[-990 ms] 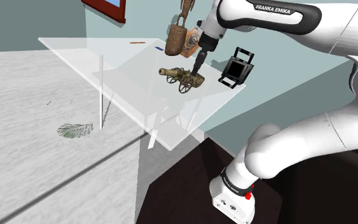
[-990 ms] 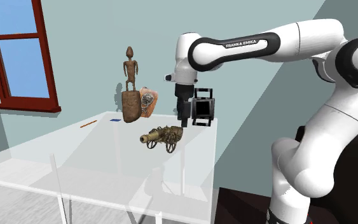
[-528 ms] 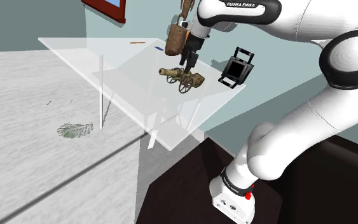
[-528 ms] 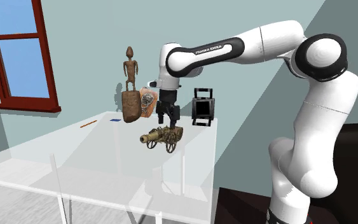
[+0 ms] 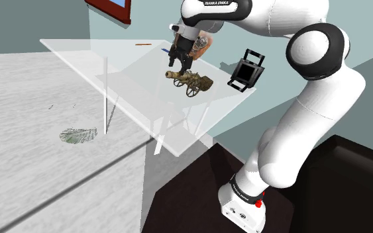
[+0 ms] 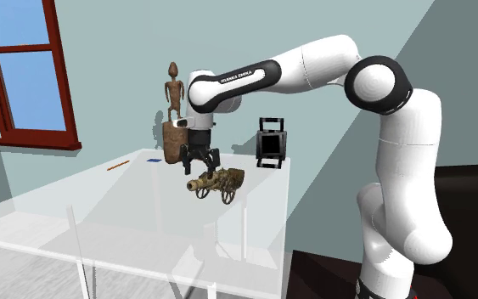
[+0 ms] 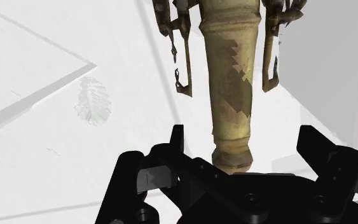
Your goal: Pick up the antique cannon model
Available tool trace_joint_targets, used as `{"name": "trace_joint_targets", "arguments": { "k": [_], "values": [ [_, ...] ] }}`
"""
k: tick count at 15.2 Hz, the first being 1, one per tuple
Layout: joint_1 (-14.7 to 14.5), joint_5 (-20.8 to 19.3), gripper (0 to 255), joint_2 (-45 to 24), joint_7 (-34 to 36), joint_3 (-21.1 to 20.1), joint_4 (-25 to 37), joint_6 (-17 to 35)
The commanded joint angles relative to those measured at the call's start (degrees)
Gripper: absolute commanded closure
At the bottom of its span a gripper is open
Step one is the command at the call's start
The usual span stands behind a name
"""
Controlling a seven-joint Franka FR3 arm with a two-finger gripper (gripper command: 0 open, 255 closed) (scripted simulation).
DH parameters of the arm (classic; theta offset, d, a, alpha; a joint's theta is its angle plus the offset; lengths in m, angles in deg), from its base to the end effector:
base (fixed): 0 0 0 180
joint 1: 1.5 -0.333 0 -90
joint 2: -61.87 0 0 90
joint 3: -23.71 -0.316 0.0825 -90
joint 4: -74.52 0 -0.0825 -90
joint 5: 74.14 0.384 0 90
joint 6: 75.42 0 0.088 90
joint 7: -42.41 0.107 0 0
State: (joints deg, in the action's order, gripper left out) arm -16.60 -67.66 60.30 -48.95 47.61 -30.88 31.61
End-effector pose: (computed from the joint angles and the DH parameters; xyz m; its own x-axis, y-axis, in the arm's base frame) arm 0.5652 -0.0767 0.5082 0.1610 0.9822 0.0969 0.9868 -0.1621 0.0043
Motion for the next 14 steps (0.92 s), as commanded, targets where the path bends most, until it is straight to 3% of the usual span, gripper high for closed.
{"name": "trace_joint_targets", "arguments": {
  "k": [1,7,8,14],
  "values": [
    [0.0,0.4,0,-0.6,-1.1,0.0,-0.6,1.1],
    [0.0,0.8,0,-1.3,-1.7,-0.1,-3.4,4.5],
    [0.0,0.7,255,-1.1,-1.7,0.0,-3.5,4.5],
    [0.0,0.7,255,-1.0,-1.6,-0.1,-3.8,4.6]
  ]
}}
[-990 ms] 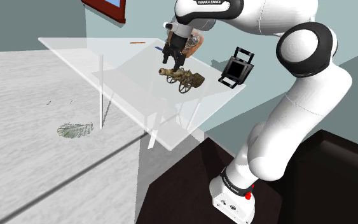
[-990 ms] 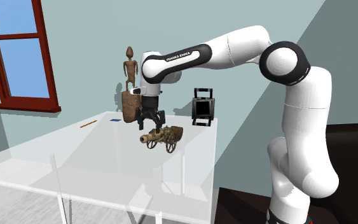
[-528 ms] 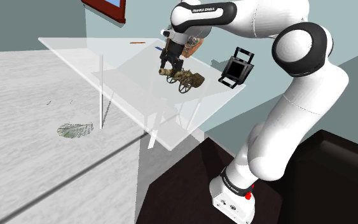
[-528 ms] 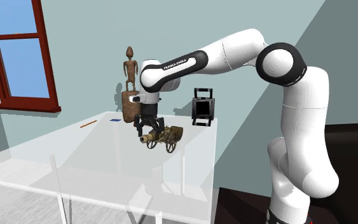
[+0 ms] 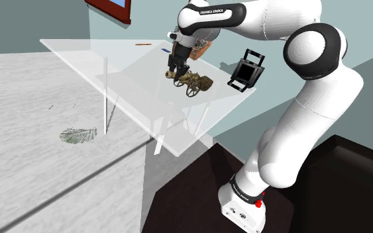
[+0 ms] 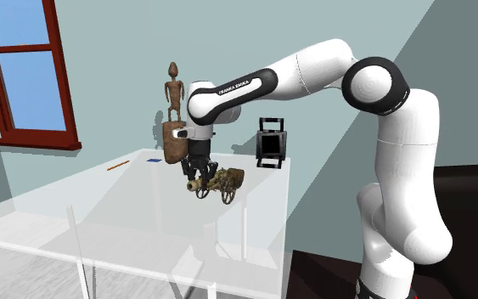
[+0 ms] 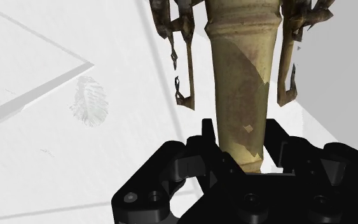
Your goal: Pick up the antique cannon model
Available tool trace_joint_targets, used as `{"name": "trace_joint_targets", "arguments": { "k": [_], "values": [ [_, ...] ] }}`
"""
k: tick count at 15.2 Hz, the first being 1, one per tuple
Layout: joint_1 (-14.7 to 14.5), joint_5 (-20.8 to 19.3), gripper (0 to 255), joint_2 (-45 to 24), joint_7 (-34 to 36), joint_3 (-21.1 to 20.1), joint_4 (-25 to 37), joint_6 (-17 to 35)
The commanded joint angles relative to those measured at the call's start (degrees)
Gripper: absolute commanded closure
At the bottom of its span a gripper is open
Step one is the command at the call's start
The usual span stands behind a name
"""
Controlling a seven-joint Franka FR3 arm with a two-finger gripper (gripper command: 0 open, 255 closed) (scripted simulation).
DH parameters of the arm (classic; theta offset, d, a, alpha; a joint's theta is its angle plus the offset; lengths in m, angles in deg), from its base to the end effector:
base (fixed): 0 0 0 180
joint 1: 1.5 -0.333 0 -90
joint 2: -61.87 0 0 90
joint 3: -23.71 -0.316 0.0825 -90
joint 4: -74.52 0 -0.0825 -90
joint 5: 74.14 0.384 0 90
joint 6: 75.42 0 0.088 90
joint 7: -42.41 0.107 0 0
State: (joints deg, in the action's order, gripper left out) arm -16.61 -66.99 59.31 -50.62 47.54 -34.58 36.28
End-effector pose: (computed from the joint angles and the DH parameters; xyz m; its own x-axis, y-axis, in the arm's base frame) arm 0.5667 -0.0757 0.4755 0.1432 0.9849 0.0977 0.9894 -0.1447 0.0078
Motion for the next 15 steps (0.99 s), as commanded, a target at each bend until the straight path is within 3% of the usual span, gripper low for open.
{"name": "trace_joint_targets", "arguments": {
  "k": [1,15],
  "values": [
    [0.0,0.0,255,0.0,0.0,0.0,-0.1,0.0],
    [0.0,-0.7,255,0.8,1.2,0.1,8.4,-9.1]
  ]
}}
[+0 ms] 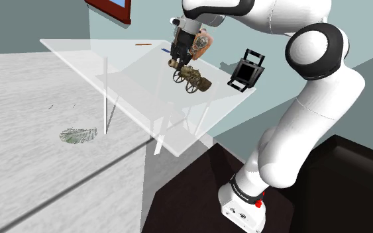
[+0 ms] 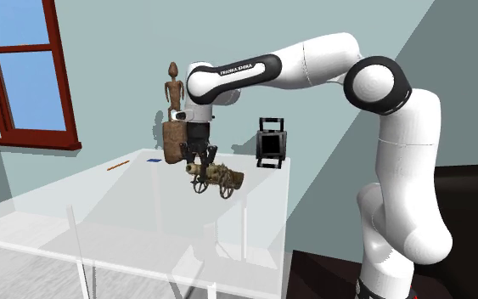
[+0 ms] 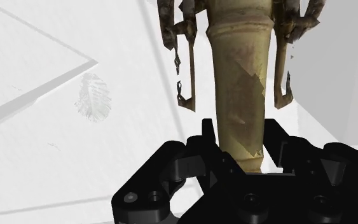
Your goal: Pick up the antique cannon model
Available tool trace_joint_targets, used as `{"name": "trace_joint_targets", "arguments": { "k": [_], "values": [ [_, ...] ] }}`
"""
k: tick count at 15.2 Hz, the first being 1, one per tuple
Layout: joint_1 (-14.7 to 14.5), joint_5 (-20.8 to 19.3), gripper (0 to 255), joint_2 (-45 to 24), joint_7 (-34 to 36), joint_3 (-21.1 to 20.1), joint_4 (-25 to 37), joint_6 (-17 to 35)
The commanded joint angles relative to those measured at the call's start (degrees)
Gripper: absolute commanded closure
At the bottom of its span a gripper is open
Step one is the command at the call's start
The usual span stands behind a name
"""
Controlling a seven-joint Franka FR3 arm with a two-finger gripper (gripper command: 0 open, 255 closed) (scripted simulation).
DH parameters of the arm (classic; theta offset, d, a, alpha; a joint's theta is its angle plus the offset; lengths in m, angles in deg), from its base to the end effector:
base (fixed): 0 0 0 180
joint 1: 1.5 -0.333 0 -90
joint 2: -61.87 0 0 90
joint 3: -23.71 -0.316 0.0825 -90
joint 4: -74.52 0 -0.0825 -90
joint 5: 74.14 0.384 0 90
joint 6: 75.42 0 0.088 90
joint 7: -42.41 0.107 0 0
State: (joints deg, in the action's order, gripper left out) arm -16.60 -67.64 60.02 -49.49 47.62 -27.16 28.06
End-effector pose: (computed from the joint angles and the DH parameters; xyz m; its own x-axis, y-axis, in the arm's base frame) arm 0.5679 -0.0757 0.5314 0.1453 0.9846 0.0970 0.9892 -0.1464 0.0040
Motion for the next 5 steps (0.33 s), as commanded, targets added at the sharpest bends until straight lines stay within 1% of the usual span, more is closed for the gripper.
{"name": "trace_joint_targets", "arguments": {
  "k": [1,3,5],
  "values": [
    [0.0,0.0,255,0.1,0.1,0.0,1.7,-1.7],
    [0.1,0.0,255,0.0,0.2,0.1,3.3,-3.2],
    [0.1,0.0,255,0.0,0.2,0.1,3.4,-3.3]
  ]
}}
